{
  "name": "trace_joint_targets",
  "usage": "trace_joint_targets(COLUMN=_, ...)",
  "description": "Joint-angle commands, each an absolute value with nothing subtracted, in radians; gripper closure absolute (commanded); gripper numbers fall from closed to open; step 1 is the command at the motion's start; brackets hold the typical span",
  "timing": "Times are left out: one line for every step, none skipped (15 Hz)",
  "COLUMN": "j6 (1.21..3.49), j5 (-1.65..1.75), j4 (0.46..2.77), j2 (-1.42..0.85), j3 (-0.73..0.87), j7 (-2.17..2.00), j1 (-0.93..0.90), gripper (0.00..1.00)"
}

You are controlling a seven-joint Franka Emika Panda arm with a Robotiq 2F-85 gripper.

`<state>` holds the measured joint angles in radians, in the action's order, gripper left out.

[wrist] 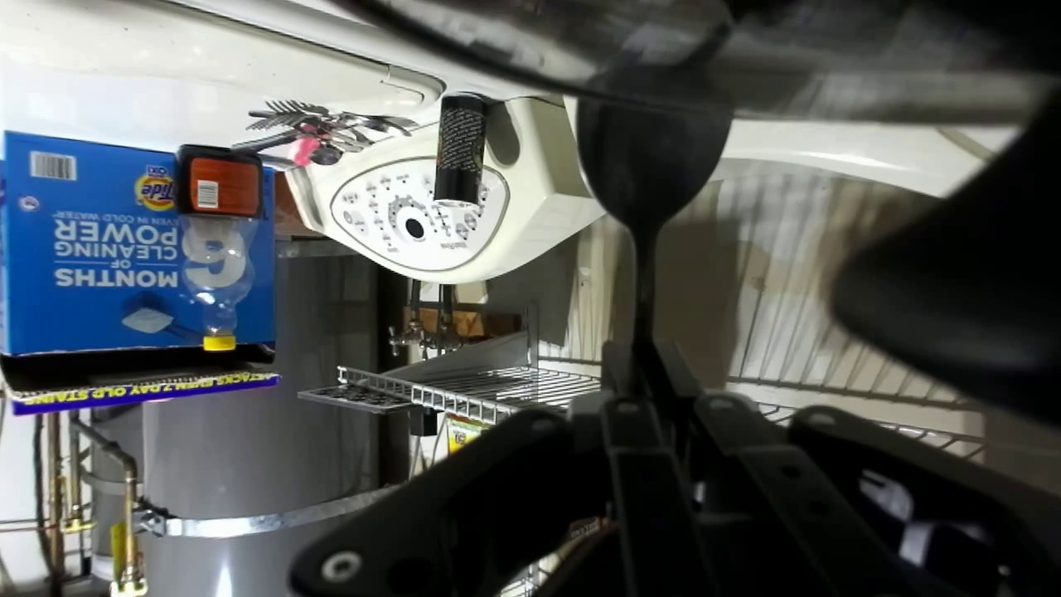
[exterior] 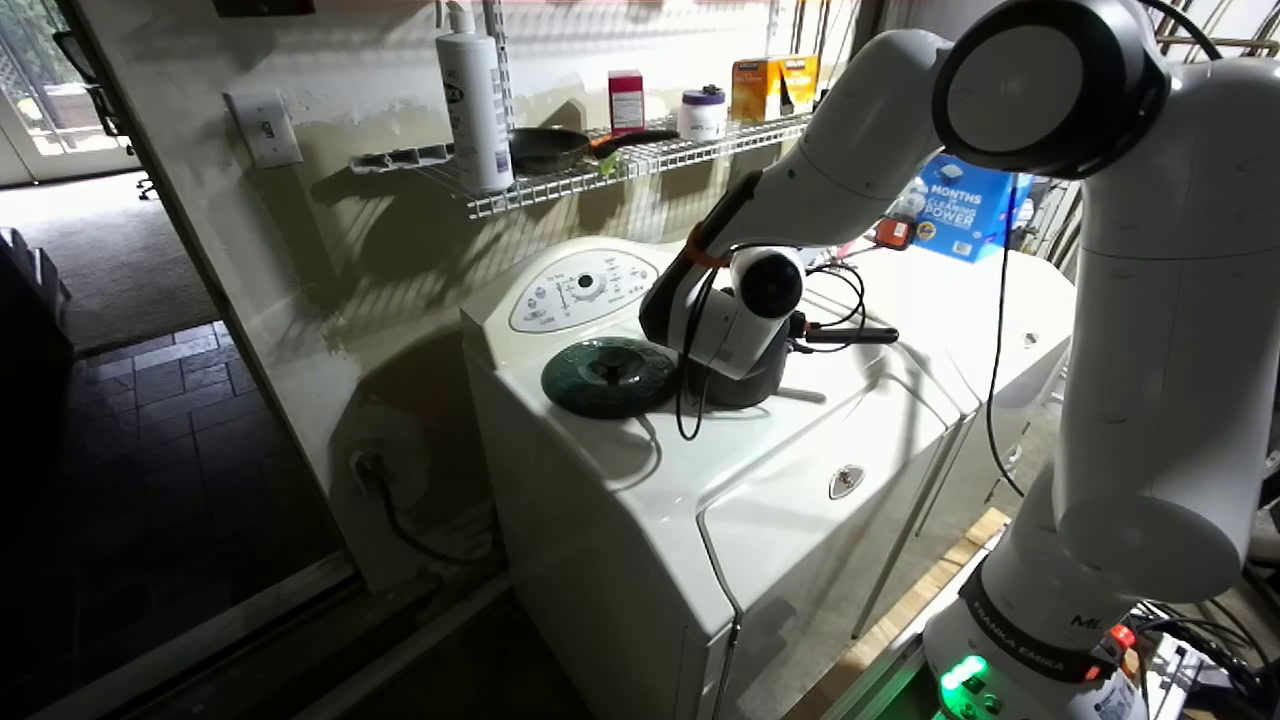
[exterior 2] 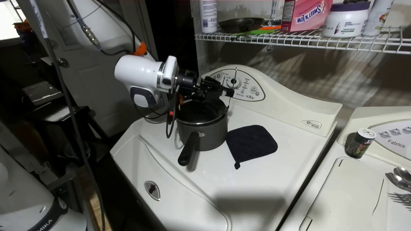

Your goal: Put the spoon in the pot

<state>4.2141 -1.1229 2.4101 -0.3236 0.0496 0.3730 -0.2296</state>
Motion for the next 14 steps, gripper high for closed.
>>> trace_joint_targets(j6=4.22, j5=-1.171, j4=2.361, j2=-0.363, j3=0.03, j7=0.428, j1=-0.205, gripper=0.98)
trace_joint_targets(j6=4.22, j5=-1.175, j4=2.358, j2=-0.364, j3=0.03, j7=0.434, j1=-0.205, gripper=0.98)
trace_joint_targets(j6=4.217, j5=-1.178, j4=2.357, j2=-0.365, j3=0.029, j7=0.44, j1=-0.204, gripper=0.98)
trace_joint_targets(j6=4.213, j5=-1.179, j4=2.355, j2=-0.366, j3=0.029, j7=0.446, j1=-0.203, gripper=0.98)
trace_joint_targets(j6=4.206, j5=-1.182, j4=2.353, j2=-0.366, j3=0.029, j7=0.455, j1=-0.202, gripper=0.98)
trace_joint_targets(j6=4.204, j5=-1.185, j4=2.351, j2=-0.366, j3=0.029, j7=0.46, j1=-0.201, gripper=0.98)
trace_joint_targets(j6=4.196, j5=-1.188, j4=2.349, j2=-0.366, j3=0.029, j7=0.466, j1=-0.2, gripper=0.98)
trace_joint_targets(j6=4.189, j5=-1.192, j4=2.348, j2=-0.366, j3=0.03, j7=0.475, j1=-0.199, gripper=0.98)
trace_joint_targets(j6=4.183, j5=-1.196, j4=2.346, j2=-0.365, j3=0.03, j7=0.482, j1=-0.198, gripper=0.98)
trace_joint_targets(j6=4.179, j5=-1.202, j4=2.345, j2=-0.364, j3=0.03, j7=0.488, j1=-0.197, gripper=0.98)
trace_joint_targets(j6=4.171, j5=-1.209, j4=2.343, j2=-0.362, j3=0.029, j7=0.498, j1=-0.196, gripper=0.98)
trace_joint_targets(j6=4.167, j5=-1.215, j4=2.34, j2=-0.362, j3=0.029, j7=0.505, j1=-0.195, gripper=0.98)
trace_joint_targets(j6=4.162, j5=-1.222, j4=2.336, j2=-0.361, j3=0.029, j7=0.512, j1=-0.193, gripper=0.98)
trace_joint_targets(j6=4.158, j5=-1.226, j4=2.333, j2=-0.36, j3=0.029, j7=0.52, j1=-0.192, gripper=0.98)
